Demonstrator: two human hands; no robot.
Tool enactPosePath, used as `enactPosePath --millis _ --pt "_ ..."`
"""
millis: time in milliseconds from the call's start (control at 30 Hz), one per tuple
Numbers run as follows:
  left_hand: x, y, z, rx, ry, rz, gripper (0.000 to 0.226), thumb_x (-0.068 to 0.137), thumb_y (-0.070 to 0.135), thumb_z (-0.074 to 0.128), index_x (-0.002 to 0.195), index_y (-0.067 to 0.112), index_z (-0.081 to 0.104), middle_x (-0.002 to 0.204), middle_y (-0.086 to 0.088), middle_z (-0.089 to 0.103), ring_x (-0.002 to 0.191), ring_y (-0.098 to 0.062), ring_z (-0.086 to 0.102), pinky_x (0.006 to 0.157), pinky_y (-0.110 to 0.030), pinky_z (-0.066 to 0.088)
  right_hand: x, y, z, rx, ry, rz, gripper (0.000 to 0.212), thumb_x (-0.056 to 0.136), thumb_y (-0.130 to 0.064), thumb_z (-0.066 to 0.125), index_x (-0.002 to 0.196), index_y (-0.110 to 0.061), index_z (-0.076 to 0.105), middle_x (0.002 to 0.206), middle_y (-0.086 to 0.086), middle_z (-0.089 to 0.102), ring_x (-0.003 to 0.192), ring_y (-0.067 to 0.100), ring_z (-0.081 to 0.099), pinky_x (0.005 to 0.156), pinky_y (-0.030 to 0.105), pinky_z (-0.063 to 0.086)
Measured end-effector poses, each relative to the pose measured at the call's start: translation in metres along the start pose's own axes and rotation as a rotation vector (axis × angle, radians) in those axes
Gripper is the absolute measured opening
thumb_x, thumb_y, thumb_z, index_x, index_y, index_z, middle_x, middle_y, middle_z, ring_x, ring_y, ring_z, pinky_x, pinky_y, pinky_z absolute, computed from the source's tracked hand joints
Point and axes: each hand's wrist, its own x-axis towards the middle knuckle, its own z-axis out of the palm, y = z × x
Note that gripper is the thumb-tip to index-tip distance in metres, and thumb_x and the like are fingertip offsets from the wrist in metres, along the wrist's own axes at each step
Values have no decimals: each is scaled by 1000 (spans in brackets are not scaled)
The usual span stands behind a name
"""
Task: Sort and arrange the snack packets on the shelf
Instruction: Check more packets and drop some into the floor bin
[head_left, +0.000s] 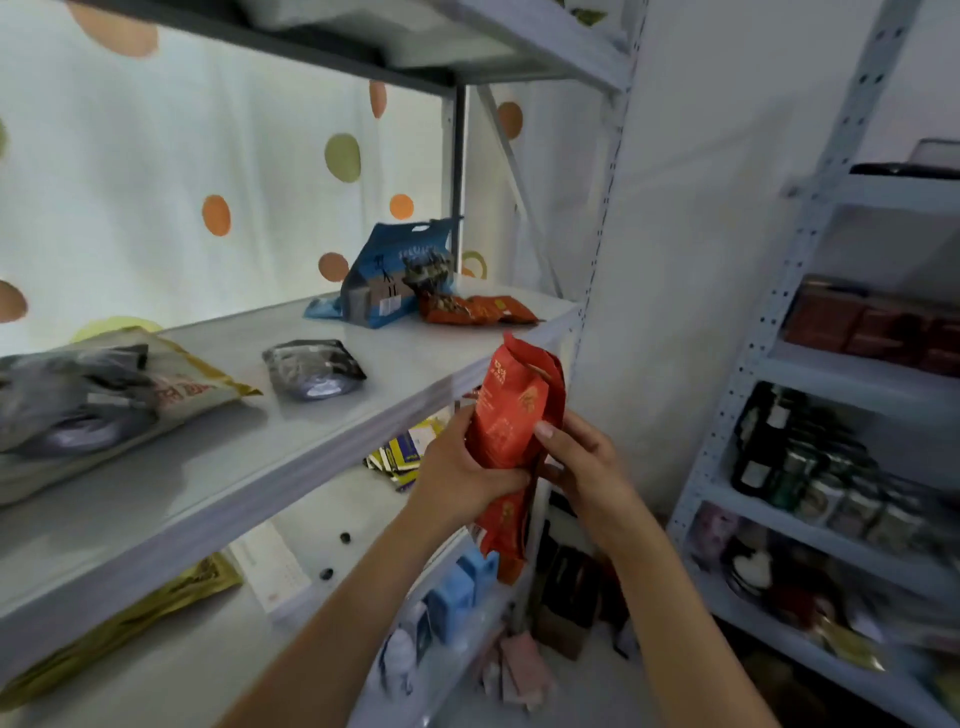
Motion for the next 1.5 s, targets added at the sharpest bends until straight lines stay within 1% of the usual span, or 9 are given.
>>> enactPosePath --millis 167,333,433,533,800,1033,1200,1367,1500 --pt "-42 -44 -15 -180 -55 -173 82 42 42 86 113 28 48 101 3 68 86 -11 70 79 -35 59 -58 63 28 81 233 167 42 81 -20 67 122 -12 67 116 12 72 109 25 68 86 34 52" --pt "-88 -79 -21 -361 -227 -325 58 74 13 83 116 9 43 102 -13 69 82 -19 69 79 -39 58 -117 119 37 83 339 345 35 97 -11 51 130 -13 62 119 12 70 110 28 67 82 34 53" --pt "-116 -101 -22 -387 -328 -384 45 86 35 71 122 15 52 111 -10 70 94 -21 70 87 -41 57 -151 140 48 43 327 422 34 95 -21 57 129 -16 63 119 9 70 110 25 66 86 36 51" --pt "-141 -124 -20 -317 -395 -450 61 77 77 52 118 33 60 108 2 73 97 -18 70 93 -46 53 -178 158 58 14 324 490 40 85 -33 72 121 -17 66 114 6 71 107 24 67 84 37 51" --pt "-201 -190 -7 -262 -530 -649 58 87 80 28 116 43 61 108 3 73 98 -19 71 92 -47 53 -232 213 64 -25 460 564 18 87 -16 71 94 -8 57 104 12 70 94 25 71 70 35 57" --pt "-273 -248 -6 -146 -537 -766 63 84 82 29 128 43 50 117 13 67 107 -7 64 96 -34 47 -289 284 56 -122 565 660 19 91 -20 69 82 -11 55 91 7 72 87 25 70 85 60 54" --pt "-319 -333 5 -132 -468 -857 42 82 44 73 114 22 56 112 2 70 105 -20 67 95 -49 51 -313 343 61 -146 619 737 16 91 -16 69 81 -11 57 93 12 71 87 27 69 87 59 54" --pt "-358 -405 17 -86 -360 -945 15 93 9 60 92 21 50 105 -5 63 100 -27 63 80 -38 53 -336 434 70 -276 579 822 20 87 -23 73 73 -22 59 84 3 69 86 31 69 79 56 56" --pt "-392 -483 28 -59 -416 -1040 16 97 8 53 110 17 55 113 -5 64 100 -21 63 81 -28 54 -362 519 73 -378 542 922 16 90 -23 69 79 -29 59 90 3 70 84 30 68 77 49 57"
